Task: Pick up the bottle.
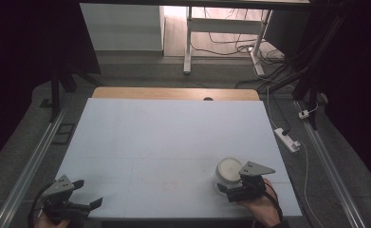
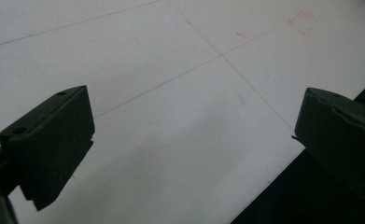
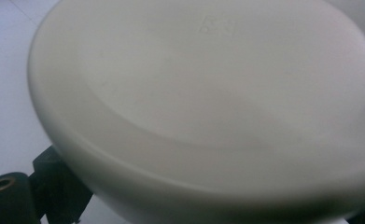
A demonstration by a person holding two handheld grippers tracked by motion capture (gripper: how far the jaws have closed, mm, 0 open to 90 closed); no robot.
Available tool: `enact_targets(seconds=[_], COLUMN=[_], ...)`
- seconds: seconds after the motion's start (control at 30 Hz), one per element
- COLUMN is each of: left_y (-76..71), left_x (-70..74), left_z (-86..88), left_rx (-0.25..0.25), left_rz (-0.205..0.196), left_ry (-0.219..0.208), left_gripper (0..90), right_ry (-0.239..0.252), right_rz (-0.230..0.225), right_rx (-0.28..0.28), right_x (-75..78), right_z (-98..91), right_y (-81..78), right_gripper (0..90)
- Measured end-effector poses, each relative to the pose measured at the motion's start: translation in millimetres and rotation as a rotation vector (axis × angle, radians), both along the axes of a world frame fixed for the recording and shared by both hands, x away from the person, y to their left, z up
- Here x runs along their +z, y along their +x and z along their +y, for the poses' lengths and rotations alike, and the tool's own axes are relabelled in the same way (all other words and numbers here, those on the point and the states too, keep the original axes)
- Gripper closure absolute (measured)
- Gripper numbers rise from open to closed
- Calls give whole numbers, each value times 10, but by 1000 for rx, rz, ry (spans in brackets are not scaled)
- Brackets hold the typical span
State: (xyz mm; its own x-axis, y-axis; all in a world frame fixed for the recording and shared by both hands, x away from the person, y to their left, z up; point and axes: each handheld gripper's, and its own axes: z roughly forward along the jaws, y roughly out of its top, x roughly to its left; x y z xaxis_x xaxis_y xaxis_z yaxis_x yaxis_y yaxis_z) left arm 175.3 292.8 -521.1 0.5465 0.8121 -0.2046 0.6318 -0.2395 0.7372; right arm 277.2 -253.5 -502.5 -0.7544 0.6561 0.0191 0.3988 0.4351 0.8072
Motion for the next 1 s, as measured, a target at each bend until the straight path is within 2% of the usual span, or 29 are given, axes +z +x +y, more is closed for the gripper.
enact_targets(seconds=[0.1, 0.2, 0.53, 1.0], left_y=[1, 2, -5, -2], left_x=[0, -1, 1, 0], left_z=[2, 3, -7, 8], left_rx=[1, 1, 7, 12], left_rz=[1, 2, -5, -3], left_ry=[0, -2, 6, -5], left_gripper=[0, 0, 0, 0], right_ry=[8, -5, 5, 37], right_rz=[11, -1, -28, -81], right_rx=[15, 30, 45, 106], right_x=[6, 20, 133, 365], right_z=[5, 46, 123, 404], right_y=[5, -9, 29, 176], right_gripper=[71, 71, 71, 70])
